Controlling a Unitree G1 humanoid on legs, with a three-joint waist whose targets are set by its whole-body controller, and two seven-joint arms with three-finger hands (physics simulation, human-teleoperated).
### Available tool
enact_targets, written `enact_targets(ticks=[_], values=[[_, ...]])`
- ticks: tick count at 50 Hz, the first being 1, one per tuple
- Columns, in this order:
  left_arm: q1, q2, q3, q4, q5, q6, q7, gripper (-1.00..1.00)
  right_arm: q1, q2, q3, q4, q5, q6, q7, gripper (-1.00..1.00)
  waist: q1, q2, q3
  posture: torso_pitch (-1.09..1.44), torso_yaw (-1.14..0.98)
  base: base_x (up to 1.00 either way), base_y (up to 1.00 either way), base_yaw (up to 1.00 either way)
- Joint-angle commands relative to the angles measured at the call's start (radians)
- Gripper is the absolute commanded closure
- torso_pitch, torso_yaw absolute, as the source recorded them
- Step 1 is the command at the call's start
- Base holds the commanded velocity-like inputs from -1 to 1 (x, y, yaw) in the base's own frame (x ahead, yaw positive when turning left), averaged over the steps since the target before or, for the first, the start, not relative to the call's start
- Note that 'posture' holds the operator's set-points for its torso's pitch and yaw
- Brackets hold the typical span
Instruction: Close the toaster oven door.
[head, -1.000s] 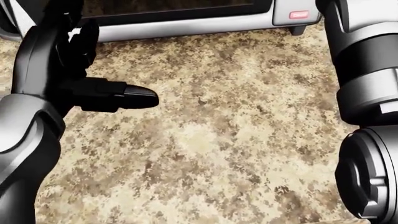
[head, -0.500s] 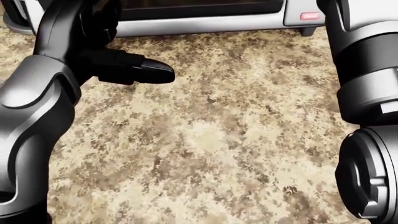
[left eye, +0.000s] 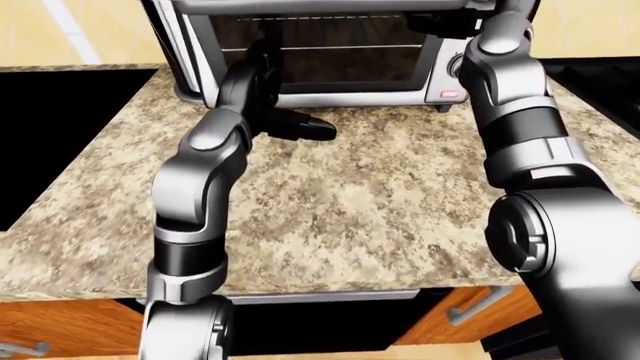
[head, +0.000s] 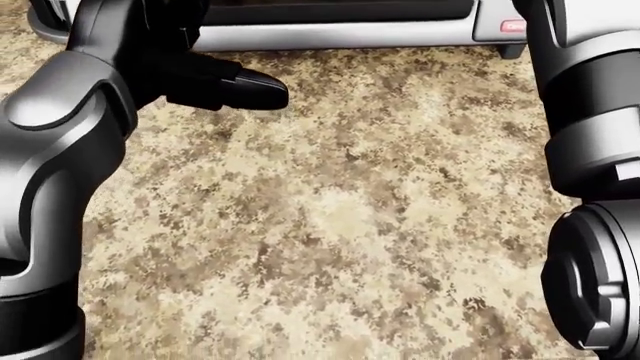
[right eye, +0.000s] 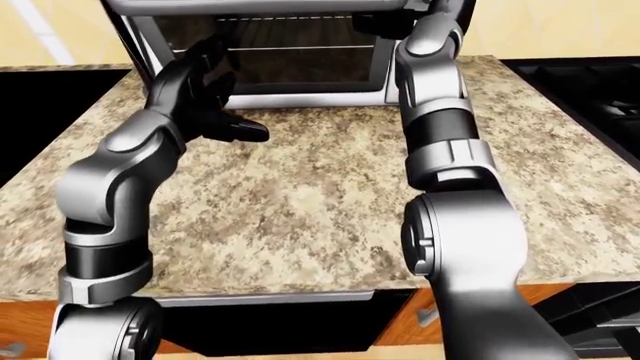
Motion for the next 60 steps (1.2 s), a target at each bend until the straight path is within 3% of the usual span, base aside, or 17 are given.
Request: enact_targets(ticks=[1,39,60], values=[[-0.071,0.014,0.026,-0.041,0.012,-0.102,0.019,-1.00,-0.093,0.015,0.024,-0.106,0.002,-0.098,0.036,-1.00,0.009,-0.015,-0.062,0.00,0.00,0.00,0.00,0.00],[-0.194,0.015,0.014,0.201,0.036,-0.224,-0.020,-1.00,-0.082,0.006,0.020,-0.126,-0.001,-0.062,0.006,-1.00,0.009,-0.018,-0.073,0.00,0.00,0.00,0.00,0.00],[-0.350,0.044,0.028,0.416,0.017,-0.298,-0.035,-1.00,-0.077,-0.005,0.017,-0.116,0.001,-0.040,-0.014,-1.00,0.006,-0.018,-0.074,0.00,0.00,0.00,0.00,0.00]])
